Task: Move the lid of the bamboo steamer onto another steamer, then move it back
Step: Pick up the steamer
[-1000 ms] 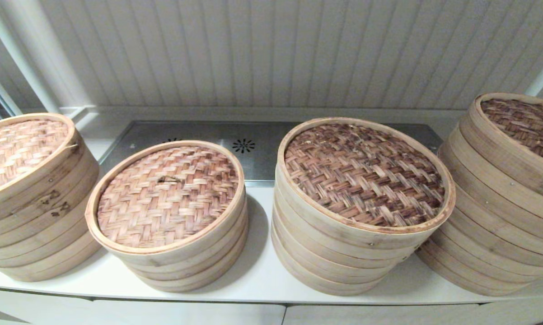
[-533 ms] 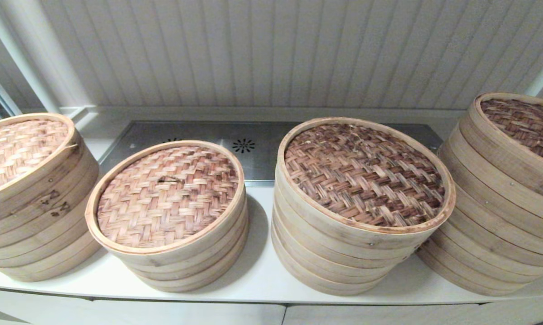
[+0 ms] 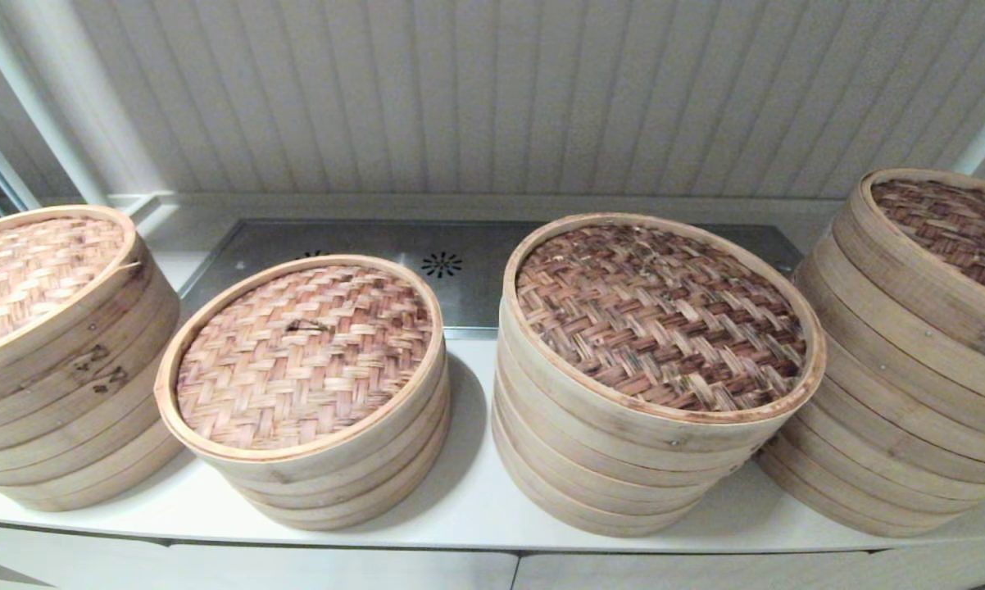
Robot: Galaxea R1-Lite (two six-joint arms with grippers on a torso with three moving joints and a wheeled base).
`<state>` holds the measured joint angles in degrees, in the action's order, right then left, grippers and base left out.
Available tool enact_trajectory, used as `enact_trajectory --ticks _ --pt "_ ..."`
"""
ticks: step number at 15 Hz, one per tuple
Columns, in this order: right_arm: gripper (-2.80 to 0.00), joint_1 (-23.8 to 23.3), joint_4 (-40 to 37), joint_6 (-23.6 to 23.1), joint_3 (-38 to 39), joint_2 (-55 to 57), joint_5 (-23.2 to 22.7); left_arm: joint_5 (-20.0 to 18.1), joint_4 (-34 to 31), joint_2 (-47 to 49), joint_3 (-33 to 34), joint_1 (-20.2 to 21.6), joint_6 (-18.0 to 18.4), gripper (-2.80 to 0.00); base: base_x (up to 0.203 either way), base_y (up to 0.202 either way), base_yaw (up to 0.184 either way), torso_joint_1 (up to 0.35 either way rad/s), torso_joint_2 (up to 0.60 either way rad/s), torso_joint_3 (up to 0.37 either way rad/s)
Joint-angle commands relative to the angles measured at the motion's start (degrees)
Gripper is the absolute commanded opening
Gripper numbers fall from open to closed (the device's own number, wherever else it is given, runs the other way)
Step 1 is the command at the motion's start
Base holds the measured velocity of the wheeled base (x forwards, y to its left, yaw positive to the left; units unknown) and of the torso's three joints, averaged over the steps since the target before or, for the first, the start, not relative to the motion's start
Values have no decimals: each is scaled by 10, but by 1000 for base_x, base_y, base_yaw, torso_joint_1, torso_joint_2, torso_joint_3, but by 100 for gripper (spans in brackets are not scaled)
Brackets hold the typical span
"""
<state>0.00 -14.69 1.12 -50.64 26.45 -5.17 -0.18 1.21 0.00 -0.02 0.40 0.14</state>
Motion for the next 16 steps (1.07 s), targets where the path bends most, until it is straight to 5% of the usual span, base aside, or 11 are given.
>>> enact_trajectory --ticks 1,3,7,13,14,16 --pt "-280 3 -3 1 -55 124 -4 0 0 1 6 0 0 -280 0 0 0 0 0 0" --pt "-280 26 -35 19 -127 210 -17 0 0 0 6 0 0 -280 0 0 0 0 0 0" --pt "-280 182 -135 80 -233 348 -18 0 0 0 6 -1 0 -280 0 0 0 0 0 0" --pt "-280 367 -90 91 -247 484 150 0 0 0 6 -1 0 -280 0 0 0 0 0 0" --pt "0 371 -76 91 -248 502 161 0 0 0 6 0 0 -280 0 0 0 0 0 0" --pt "0 373 -36 88 -249 540 190 0 0 0 6 -1 0 -280 0 0 0 0 0 0"
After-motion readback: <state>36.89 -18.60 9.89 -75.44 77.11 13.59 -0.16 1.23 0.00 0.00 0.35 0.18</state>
